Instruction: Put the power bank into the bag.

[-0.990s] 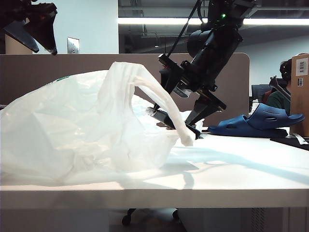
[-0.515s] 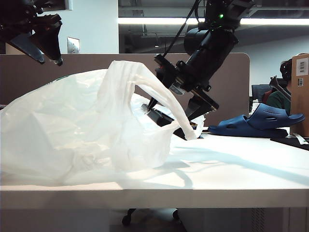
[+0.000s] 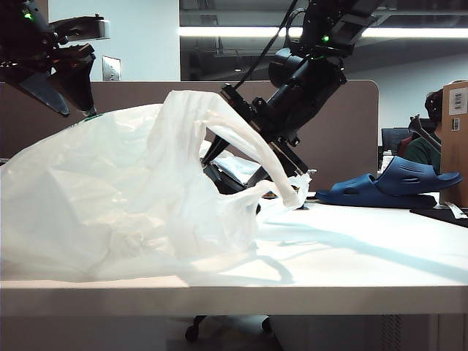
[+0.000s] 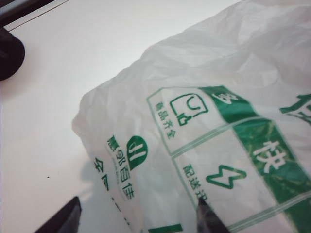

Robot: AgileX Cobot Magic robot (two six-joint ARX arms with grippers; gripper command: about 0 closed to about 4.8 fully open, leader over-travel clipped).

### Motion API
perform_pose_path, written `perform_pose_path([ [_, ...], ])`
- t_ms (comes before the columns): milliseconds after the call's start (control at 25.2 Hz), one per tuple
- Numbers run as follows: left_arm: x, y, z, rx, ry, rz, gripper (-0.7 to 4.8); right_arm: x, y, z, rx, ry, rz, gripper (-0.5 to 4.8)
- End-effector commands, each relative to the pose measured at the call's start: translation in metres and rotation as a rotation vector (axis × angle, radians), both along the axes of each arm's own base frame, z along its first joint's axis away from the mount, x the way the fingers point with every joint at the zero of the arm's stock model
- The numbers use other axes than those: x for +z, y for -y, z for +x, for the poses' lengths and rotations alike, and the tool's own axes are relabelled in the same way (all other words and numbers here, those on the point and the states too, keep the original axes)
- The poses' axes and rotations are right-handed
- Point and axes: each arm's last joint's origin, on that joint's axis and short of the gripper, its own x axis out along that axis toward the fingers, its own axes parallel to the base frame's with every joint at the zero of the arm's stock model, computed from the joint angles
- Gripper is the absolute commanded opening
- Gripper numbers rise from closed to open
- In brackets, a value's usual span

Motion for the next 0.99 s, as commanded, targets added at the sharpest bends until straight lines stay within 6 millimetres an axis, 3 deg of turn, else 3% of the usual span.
perform_pose_path([
  [40,0.004,0.001,0.0,-0.005,0.022,-0.003,2.99,0.002,-0.008,0.001,0.027,0.024,0.052,1.79],
  [475,0.005,0.002,0.0,-0.035,0.033,-0.033,2.99,-0.03,-0.03,0.005,0.081,0.006,0.078,1.79],
  [634,0.005,0.002,0.0,-0.035,0.033,-0.033,2.99,-0.037,-0.036,0.001,0.019,0.054,-0.085,1.79],
  [990,0.005,0.002,0.0,-0.035,0.035,-0.033,2.99,-0.041,-0.042,-0.005,-0.016,0.069,-0.221,1.84],
])
